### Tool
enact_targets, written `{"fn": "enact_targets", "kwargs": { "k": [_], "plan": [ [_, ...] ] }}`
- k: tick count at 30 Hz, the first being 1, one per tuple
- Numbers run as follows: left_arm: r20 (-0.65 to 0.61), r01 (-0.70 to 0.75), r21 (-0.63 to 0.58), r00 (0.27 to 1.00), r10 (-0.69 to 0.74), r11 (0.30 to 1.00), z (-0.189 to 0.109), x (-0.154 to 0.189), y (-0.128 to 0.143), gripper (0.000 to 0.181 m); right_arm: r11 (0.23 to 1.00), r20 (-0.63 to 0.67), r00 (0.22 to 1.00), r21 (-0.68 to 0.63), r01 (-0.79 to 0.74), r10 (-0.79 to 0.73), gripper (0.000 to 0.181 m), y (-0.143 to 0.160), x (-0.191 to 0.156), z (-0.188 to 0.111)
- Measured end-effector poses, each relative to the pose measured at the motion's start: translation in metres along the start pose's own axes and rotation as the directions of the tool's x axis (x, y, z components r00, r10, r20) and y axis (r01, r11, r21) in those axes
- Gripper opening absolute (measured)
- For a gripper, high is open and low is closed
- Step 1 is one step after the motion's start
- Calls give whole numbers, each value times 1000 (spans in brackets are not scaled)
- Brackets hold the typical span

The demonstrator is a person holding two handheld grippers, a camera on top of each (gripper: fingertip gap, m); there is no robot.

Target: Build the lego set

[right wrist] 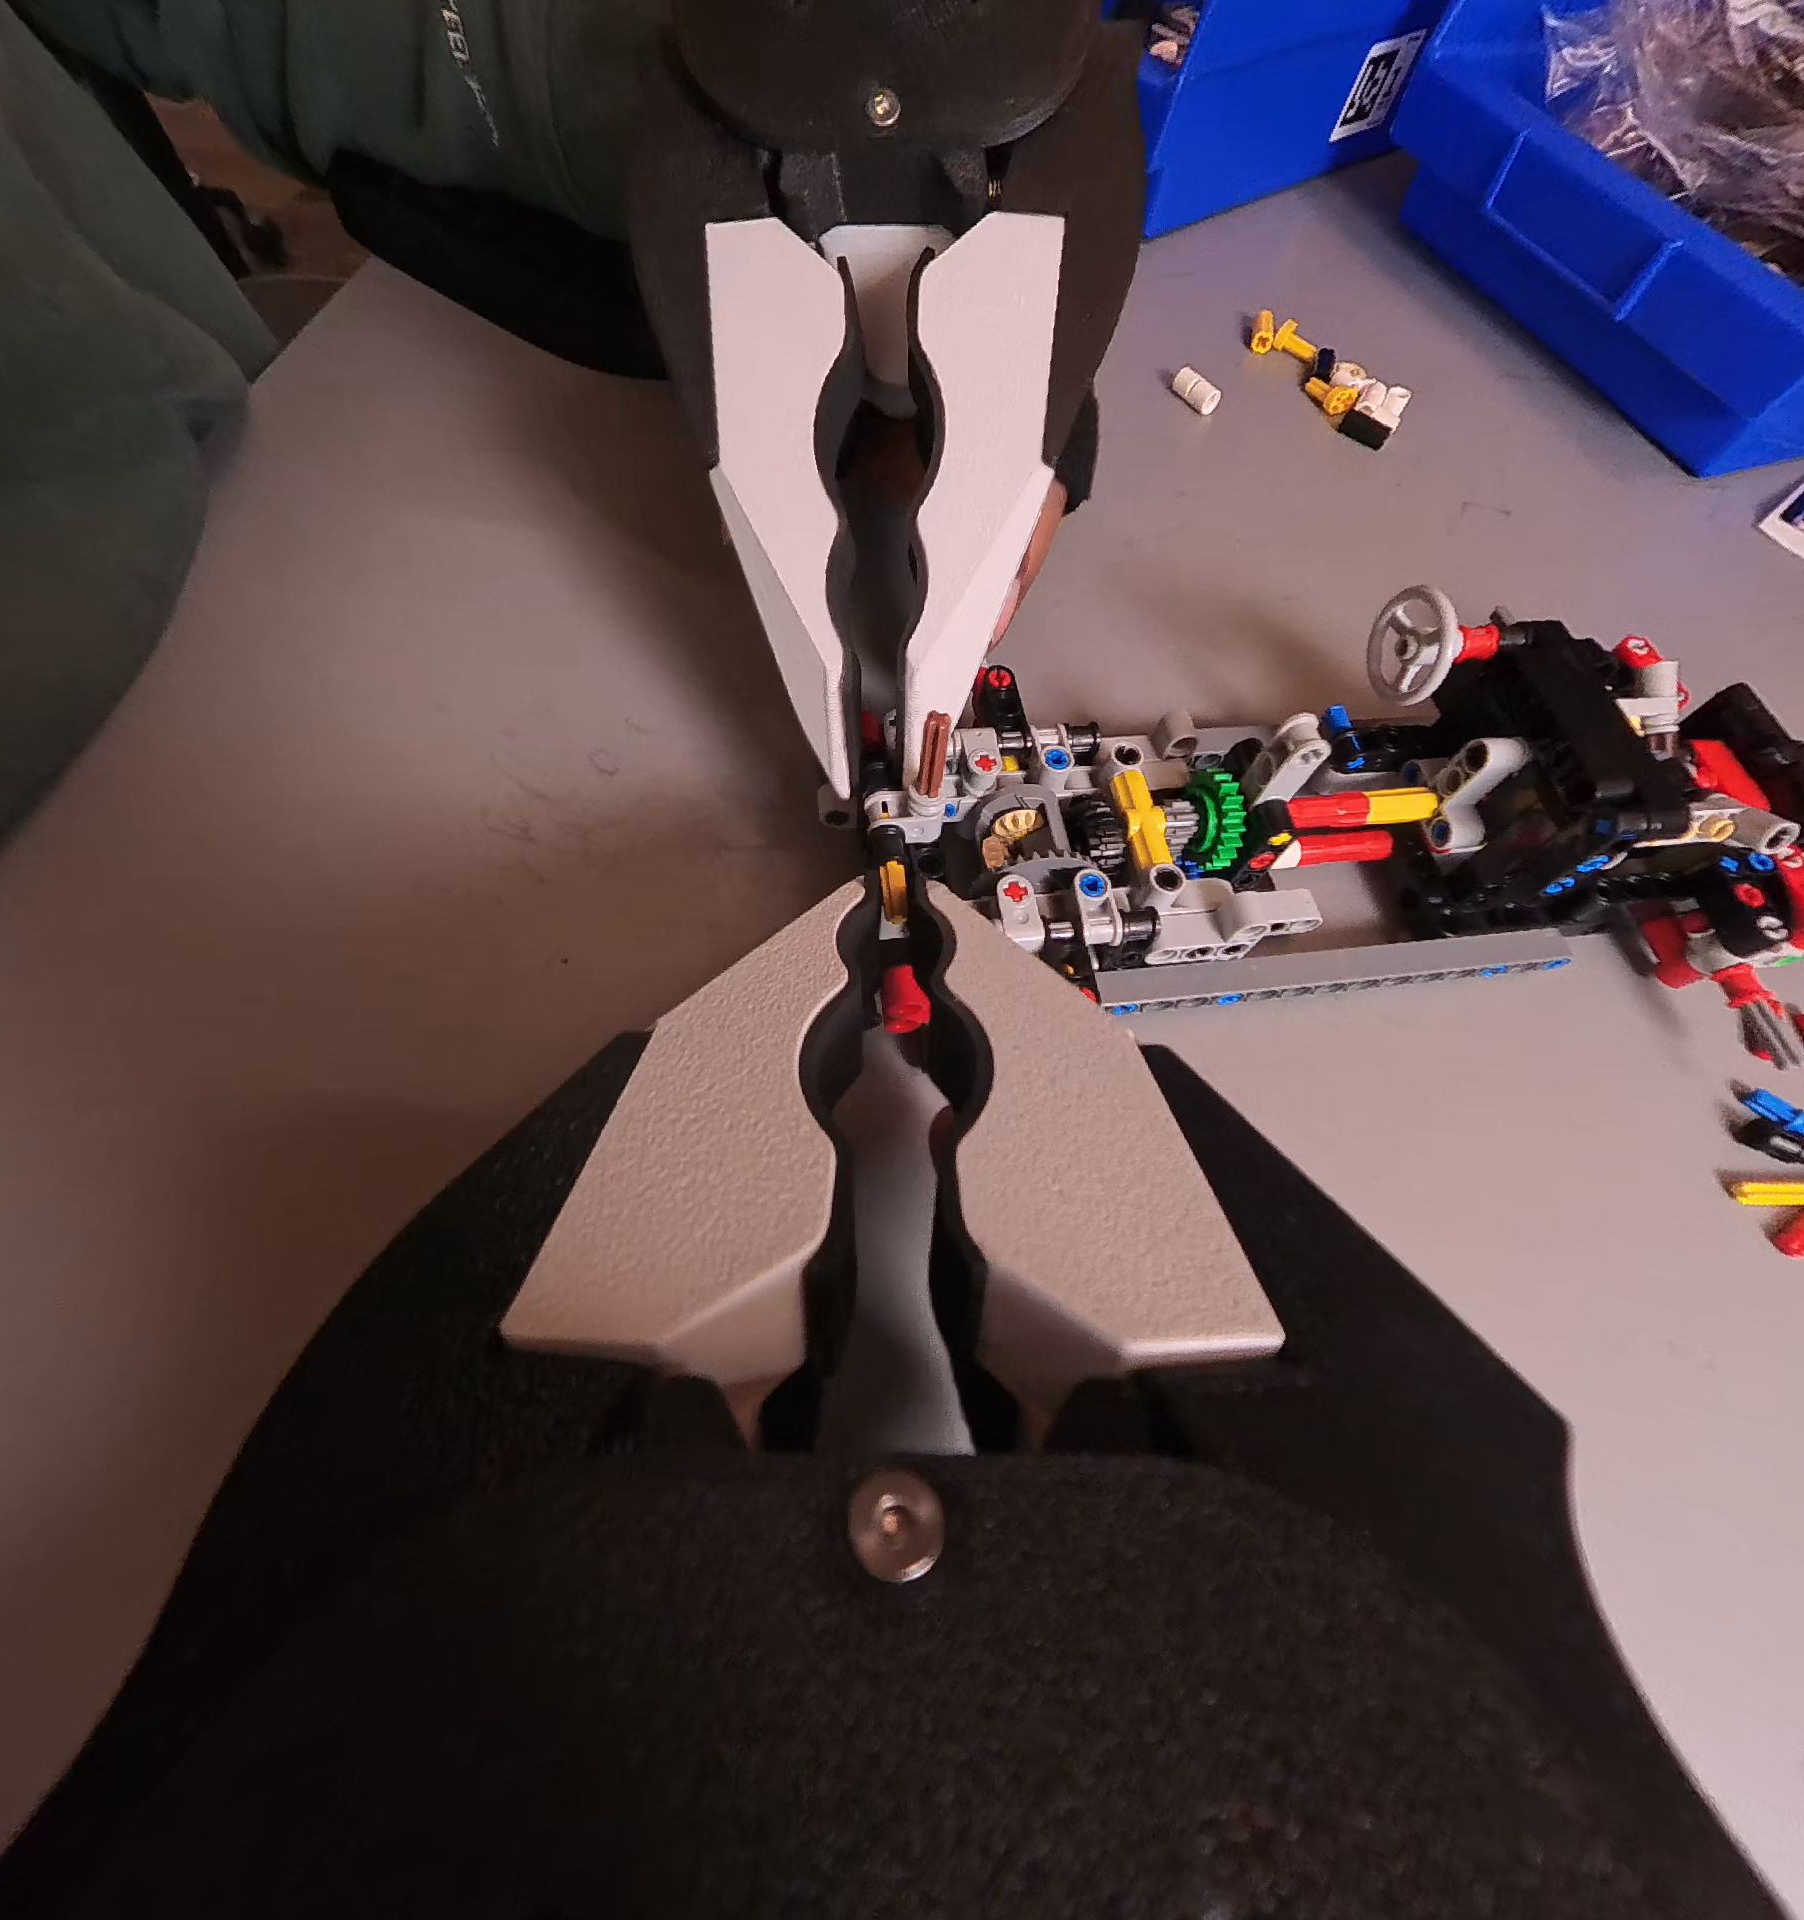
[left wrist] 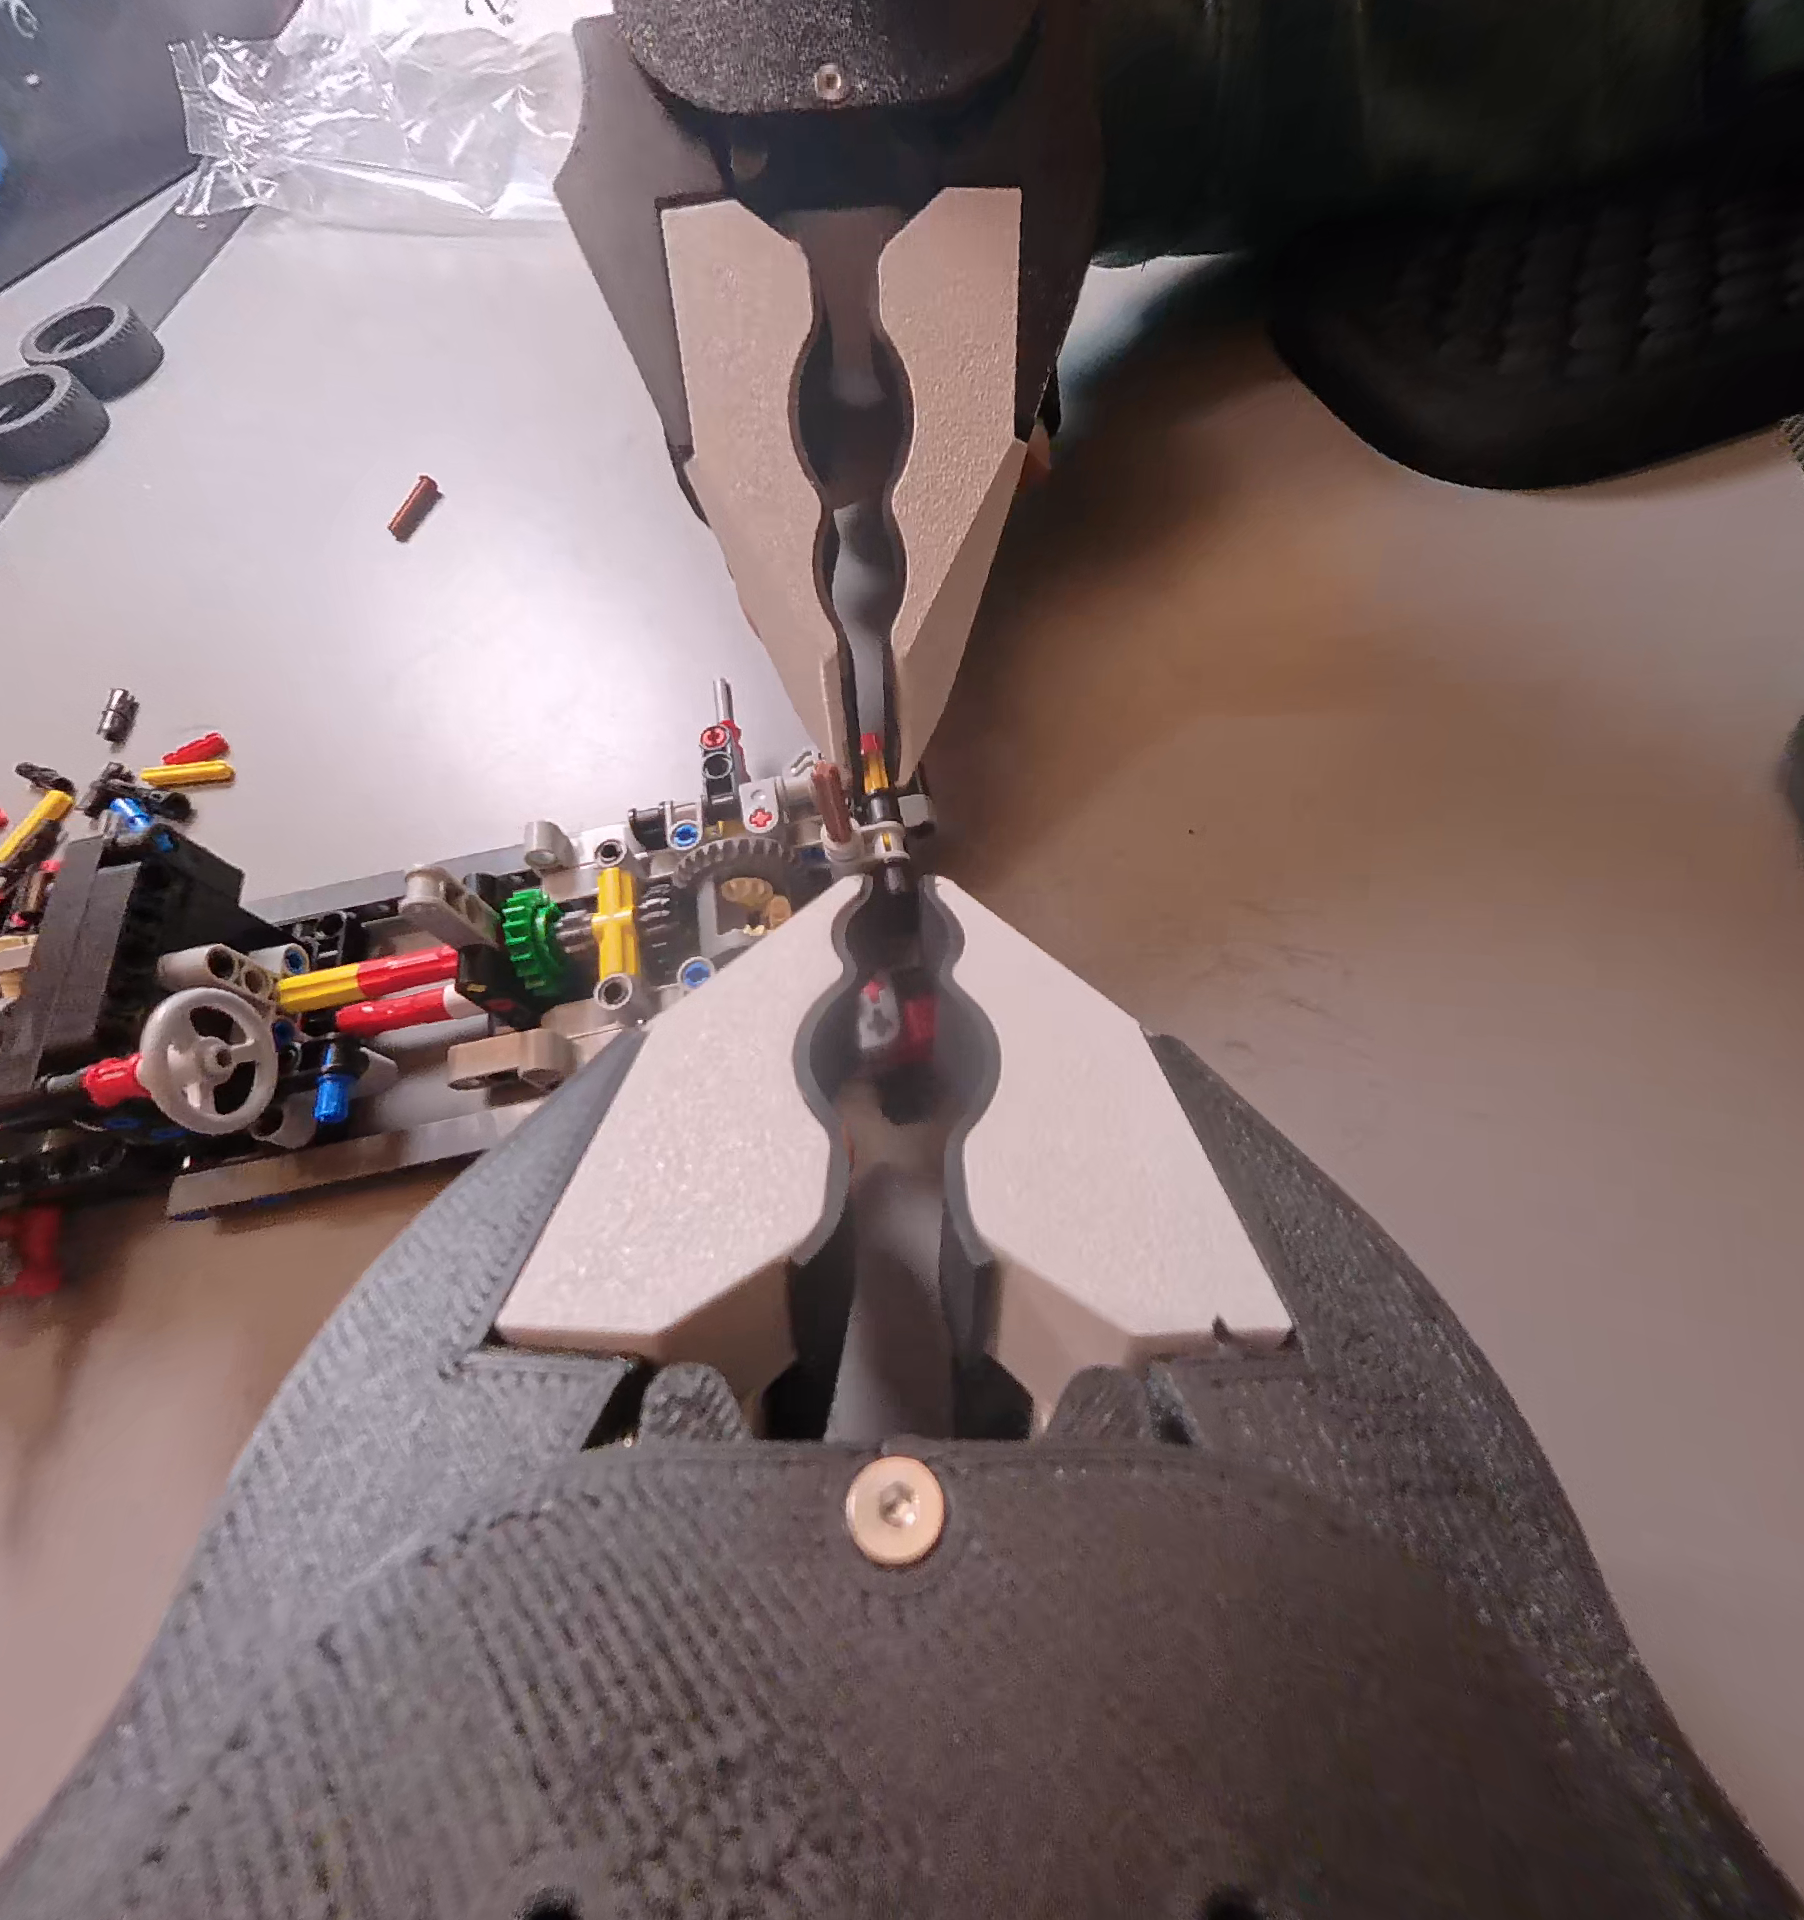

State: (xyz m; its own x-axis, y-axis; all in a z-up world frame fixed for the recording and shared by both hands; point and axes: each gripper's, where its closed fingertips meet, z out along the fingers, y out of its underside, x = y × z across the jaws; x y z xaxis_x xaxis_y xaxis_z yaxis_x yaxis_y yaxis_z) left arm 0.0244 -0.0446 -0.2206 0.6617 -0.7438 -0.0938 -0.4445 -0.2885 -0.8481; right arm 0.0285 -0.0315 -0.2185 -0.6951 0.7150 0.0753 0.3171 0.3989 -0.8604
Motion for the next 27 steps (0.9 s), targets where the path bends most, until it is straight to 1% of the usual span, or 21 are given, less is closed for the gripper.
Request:
{"fn": "enact_targets", "kwargs": {
  "k": [2,4,9,27],
  "plan": [
    [14,-13,6,1000,13,1000,-2,0,0,5,1000,18,1000,16,-6,6,7,-2,-3,-2],
    [22,-19,11,1000,18,1000,-3,1,0,10,1000,8,1000,13,-2,2,6,-2,-2,-4],
    [36,-13,9,999,13,1000,-5,0,1,5,1000,-5,1000,10,-6,6,1,1,0,-4],
    [25,11,11,1000,-12,1000,-1,-1,1,3,999,13,999,13,-29,29,0,2,3,-2]
  ]
}}
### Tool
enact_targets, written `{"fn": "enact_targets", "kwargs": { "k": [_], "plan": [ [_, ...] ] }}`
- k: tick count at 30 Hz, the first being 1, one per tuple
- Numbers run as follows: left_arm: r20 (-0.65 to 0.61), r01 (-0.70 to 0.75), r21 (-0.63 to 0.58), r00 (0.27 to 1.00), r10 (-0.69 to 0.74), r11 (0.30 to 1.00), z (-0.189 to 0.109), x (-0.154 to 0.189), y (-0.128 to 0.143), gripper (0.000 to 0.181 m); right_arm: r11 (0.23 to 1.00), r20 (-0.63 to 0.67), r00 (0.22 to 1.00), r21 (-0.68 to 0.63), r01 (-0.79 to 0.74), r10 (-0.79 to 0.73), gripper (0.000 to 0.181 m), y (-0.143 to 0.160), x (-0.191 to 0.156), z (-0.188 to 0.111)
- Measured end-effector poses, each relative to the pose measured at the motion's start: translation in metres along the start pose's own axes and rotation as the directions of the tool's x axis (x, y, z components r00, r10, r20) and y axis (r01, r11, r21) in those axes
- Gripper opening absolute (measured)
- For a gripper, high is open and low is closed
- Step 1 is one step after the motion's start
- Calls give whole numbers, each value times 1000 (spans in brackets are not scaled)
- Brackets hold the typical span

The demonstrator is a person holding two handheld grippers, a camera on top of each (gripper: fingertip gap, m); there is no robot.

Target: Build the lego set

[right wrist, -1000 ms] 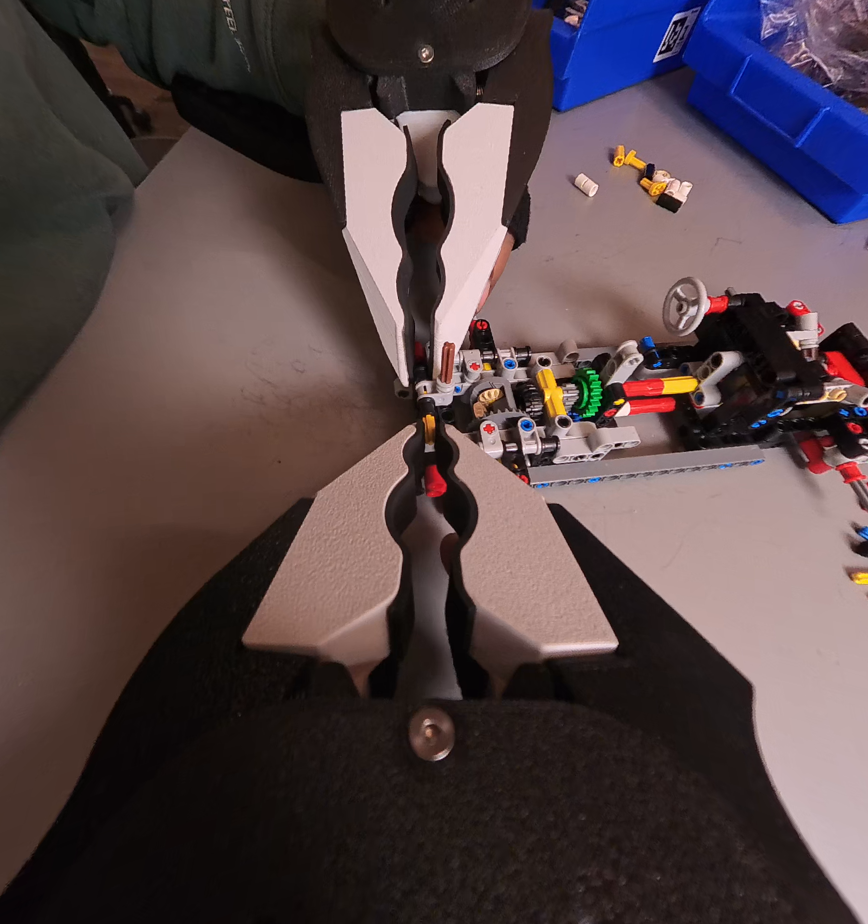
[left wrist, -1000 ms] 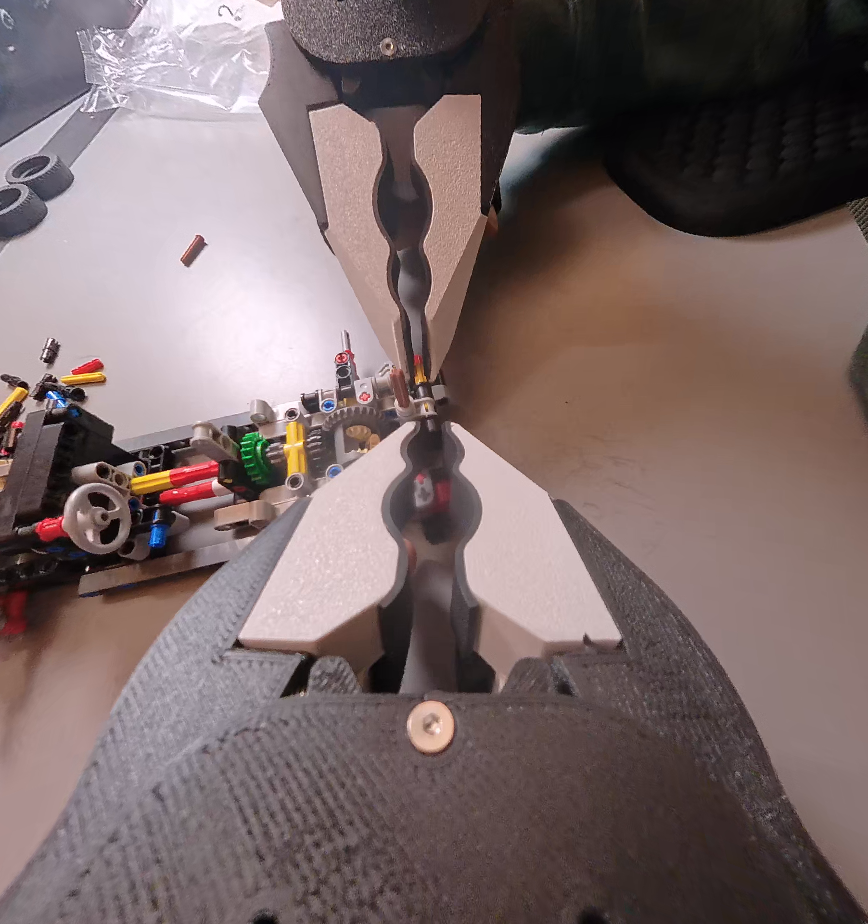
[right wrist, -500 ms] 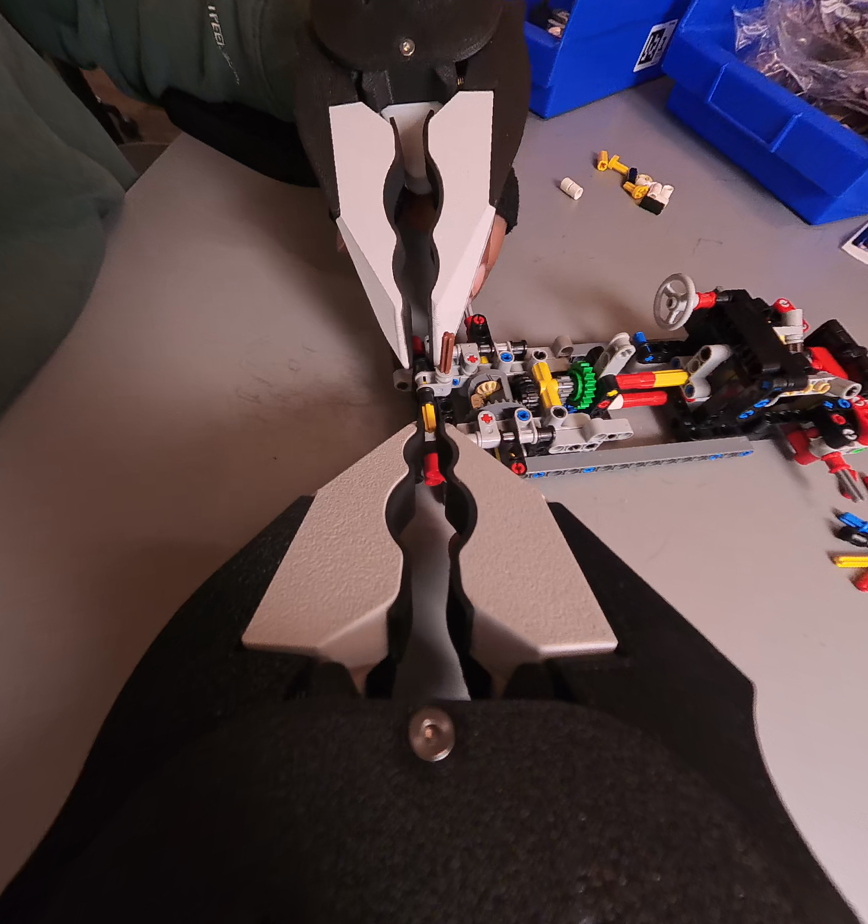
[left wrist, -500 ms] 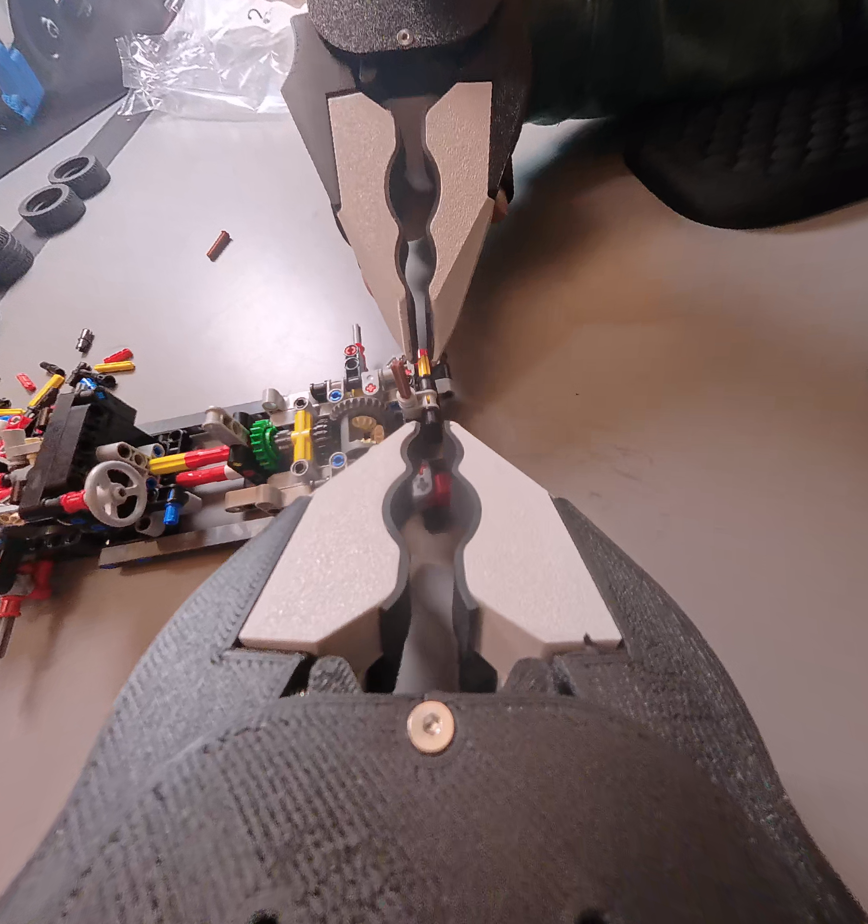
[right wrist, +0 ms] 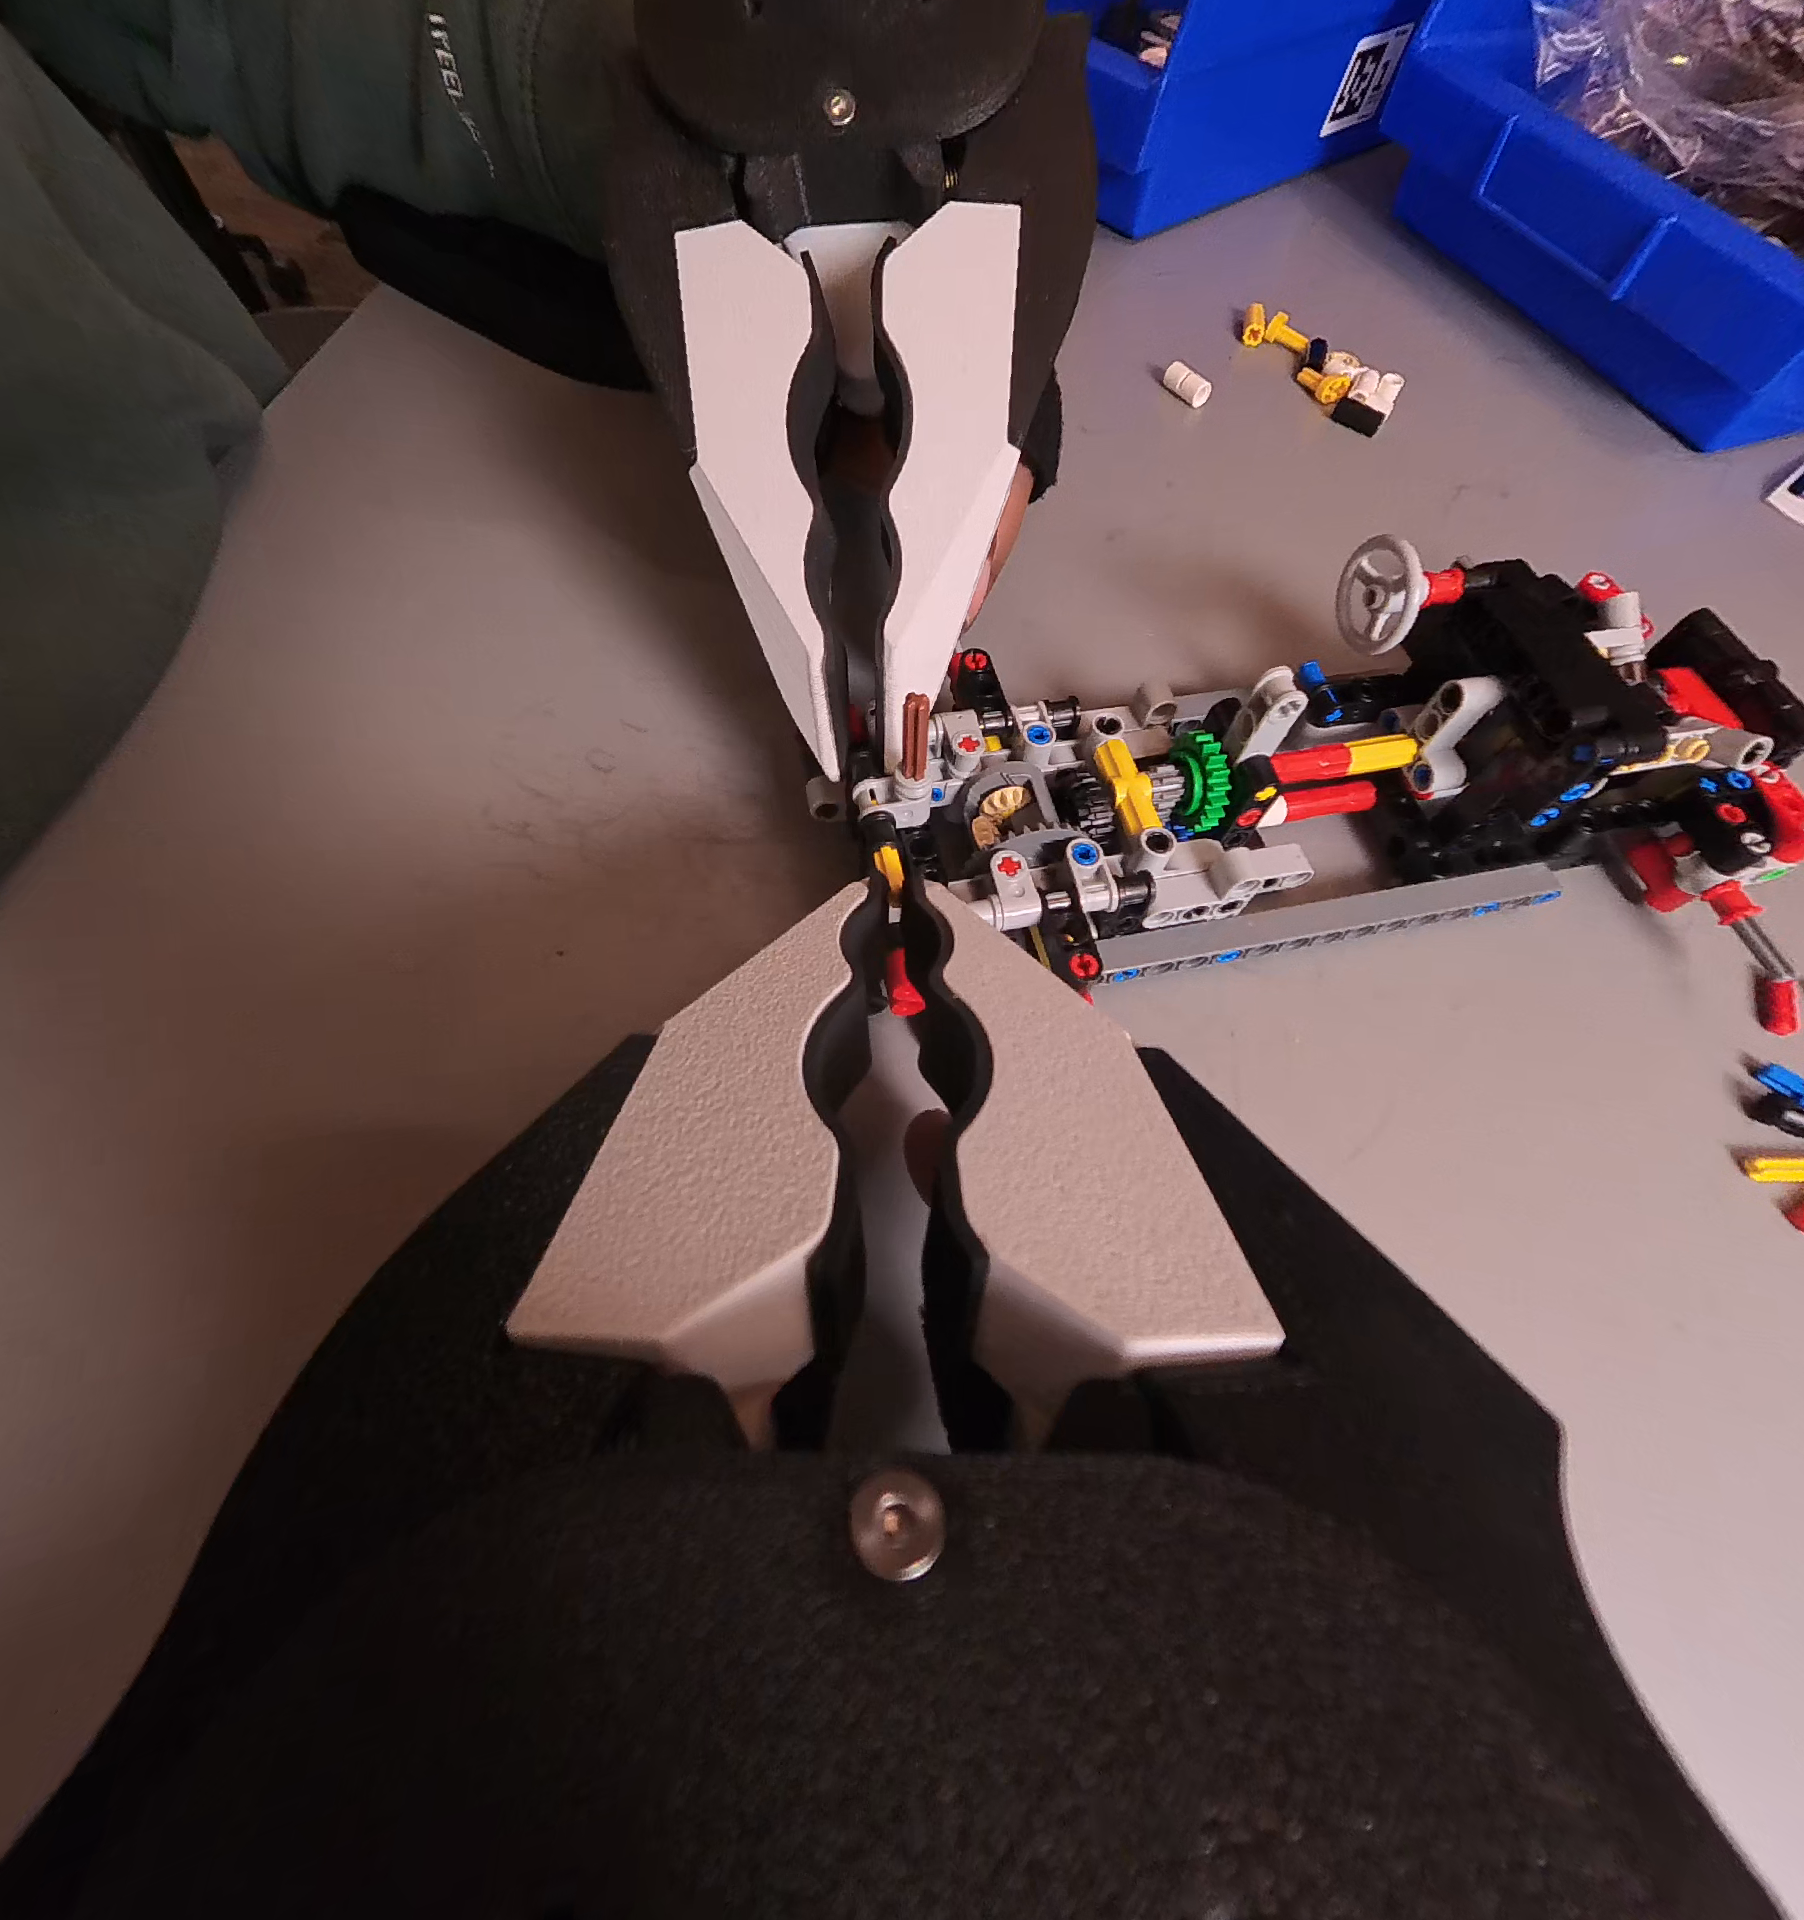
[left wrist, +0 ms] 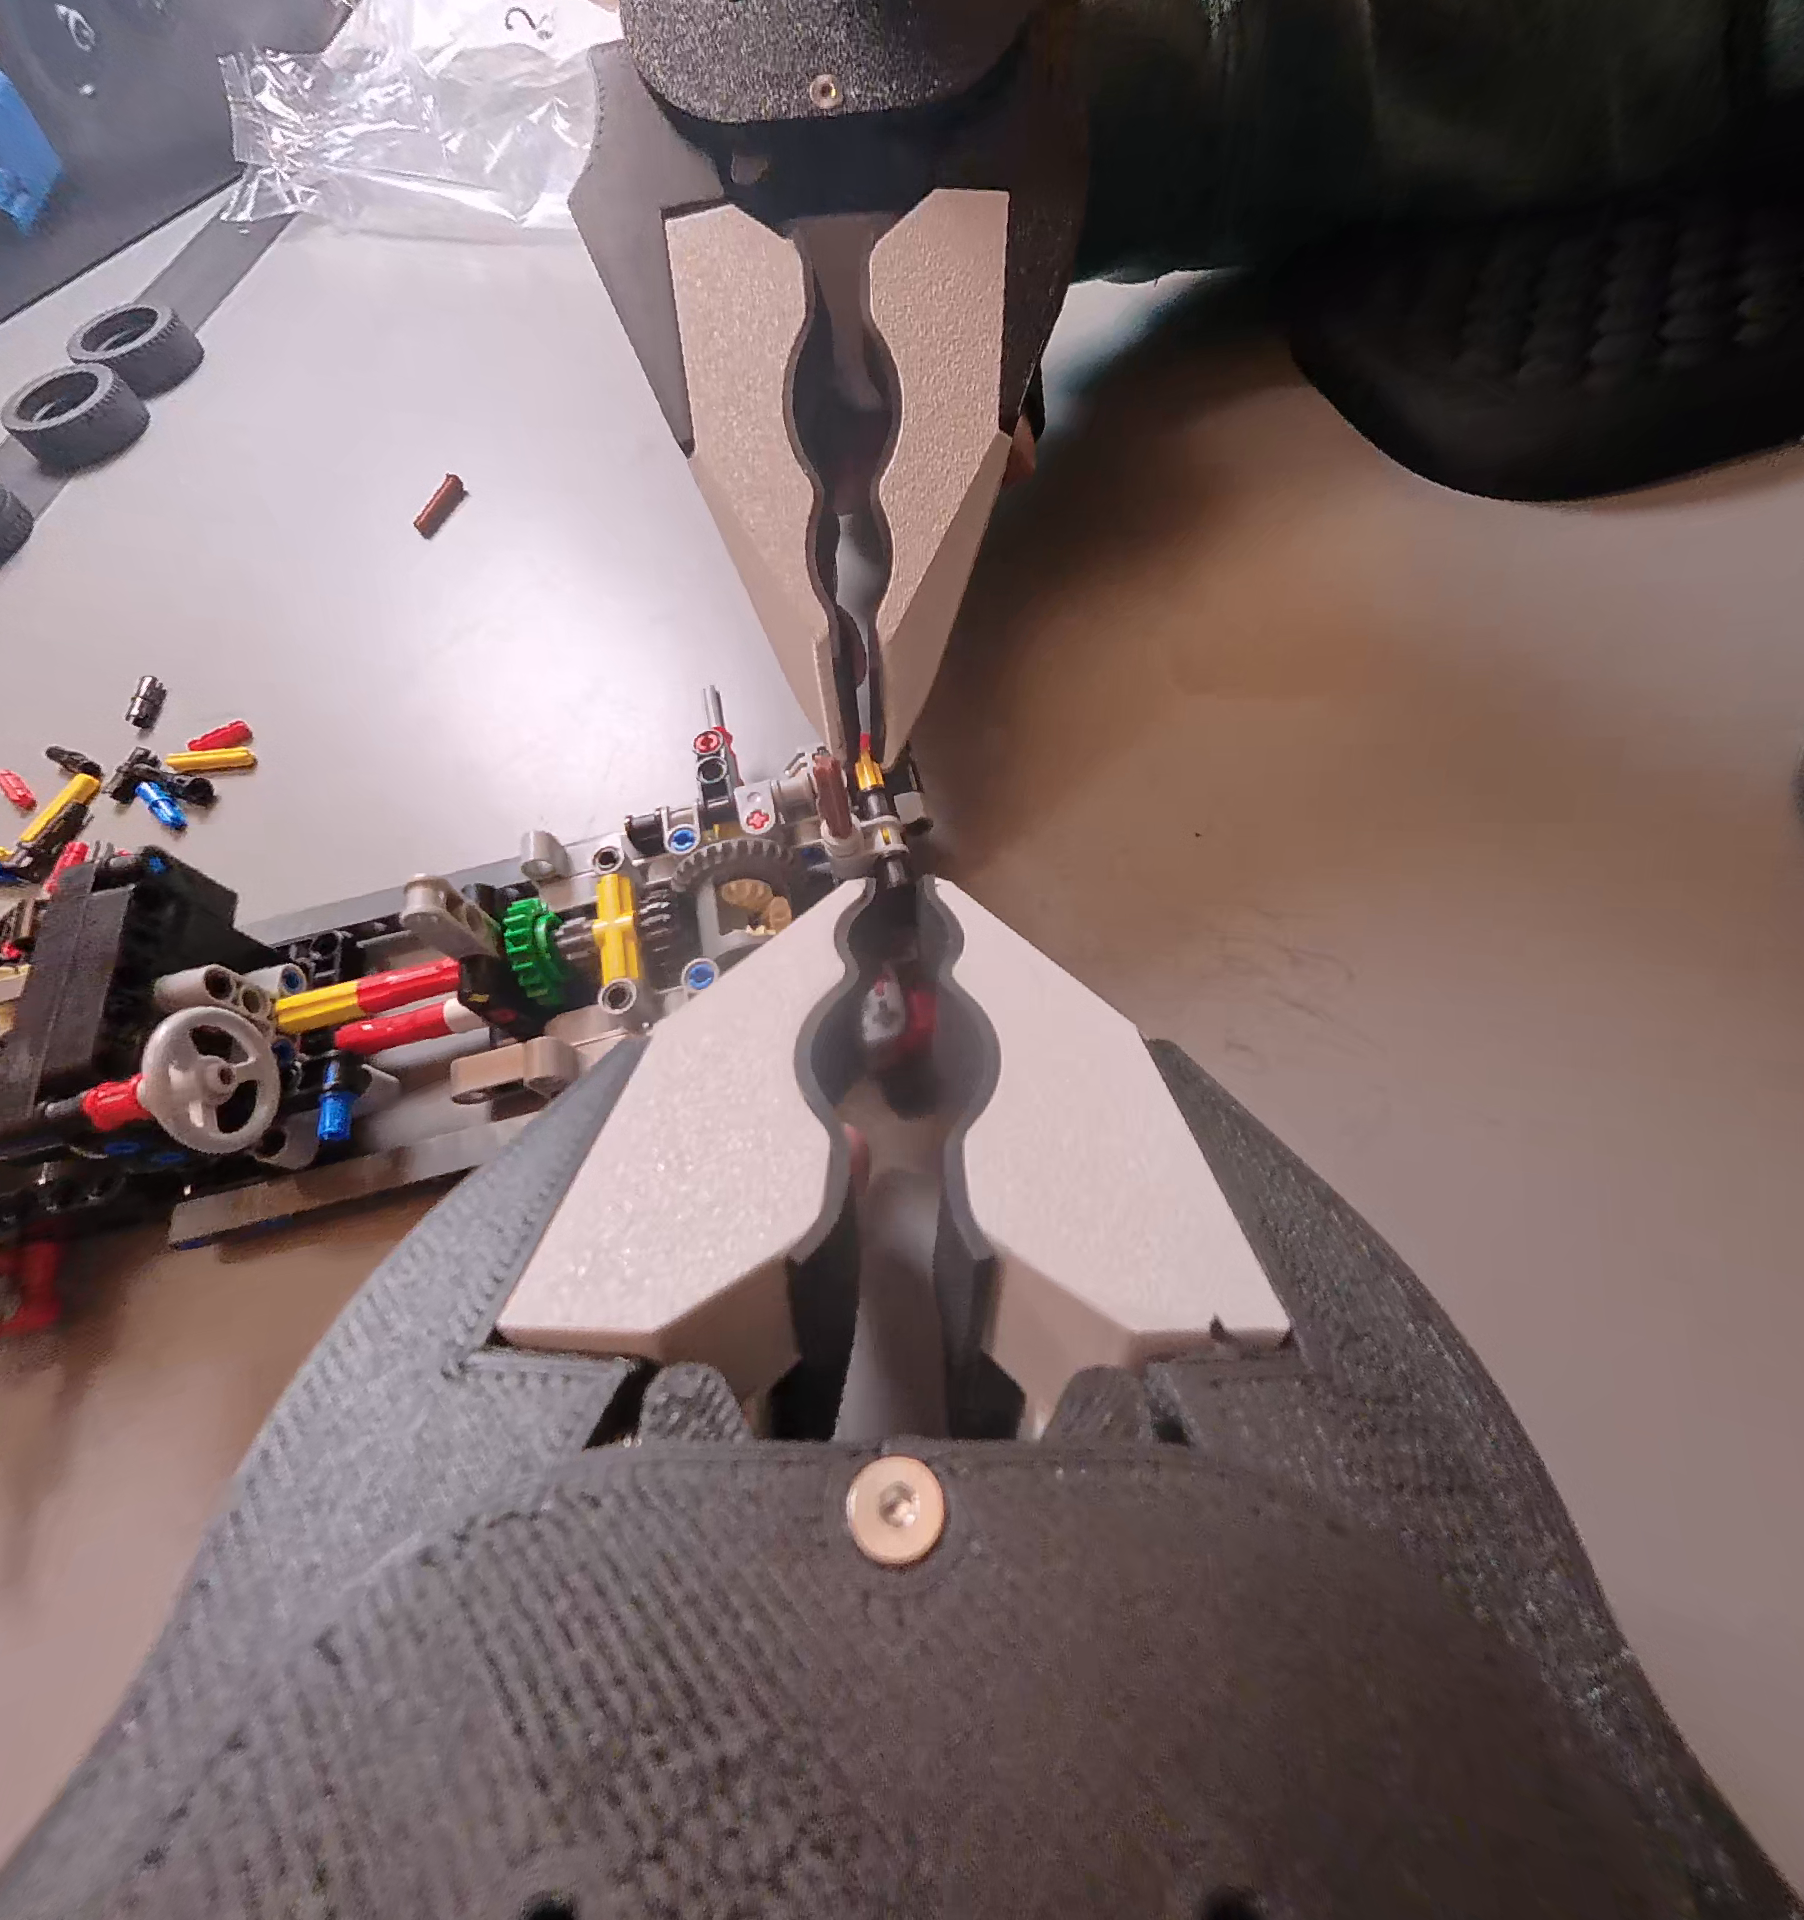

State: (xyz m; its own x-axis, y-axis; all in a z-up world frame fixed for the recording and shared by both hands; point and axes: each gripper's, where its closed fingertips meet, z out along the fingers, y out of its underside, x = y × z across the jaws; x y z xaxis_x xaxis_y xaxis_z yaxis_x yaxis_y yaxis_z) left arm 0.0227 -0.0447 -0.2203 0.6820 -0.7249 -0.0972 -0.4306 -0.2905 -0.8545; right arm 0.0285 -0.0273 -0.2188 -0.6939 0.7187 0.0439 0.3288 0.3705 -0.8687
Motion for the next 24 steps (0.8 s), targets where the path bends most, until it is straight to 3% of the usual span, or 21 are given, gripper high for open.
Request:
{"fn": "enact_targets", "kwargs": {
  "k": [14,17,21,24],
  "plan": [
    [-4,15,-6,1000,-15,1000,0,0,0,3,1000,22,1000,-5,-12,12,0,-2,0,2],
    [40,52,-9,998,-52,999,2,-4,-2,11,999,-55,998,-36,-25,23,3,-2,8,-3],
    [4,80,51,997,-80,996,6,17,-16,31,990,-188,977,-81,-119,102,30,-8,8,-22],
    [18,62,104,998,-64,993,-6,14,-28,41,955,-370,903,-108,-276,219,38,-6,2,-25]
  ]
}}
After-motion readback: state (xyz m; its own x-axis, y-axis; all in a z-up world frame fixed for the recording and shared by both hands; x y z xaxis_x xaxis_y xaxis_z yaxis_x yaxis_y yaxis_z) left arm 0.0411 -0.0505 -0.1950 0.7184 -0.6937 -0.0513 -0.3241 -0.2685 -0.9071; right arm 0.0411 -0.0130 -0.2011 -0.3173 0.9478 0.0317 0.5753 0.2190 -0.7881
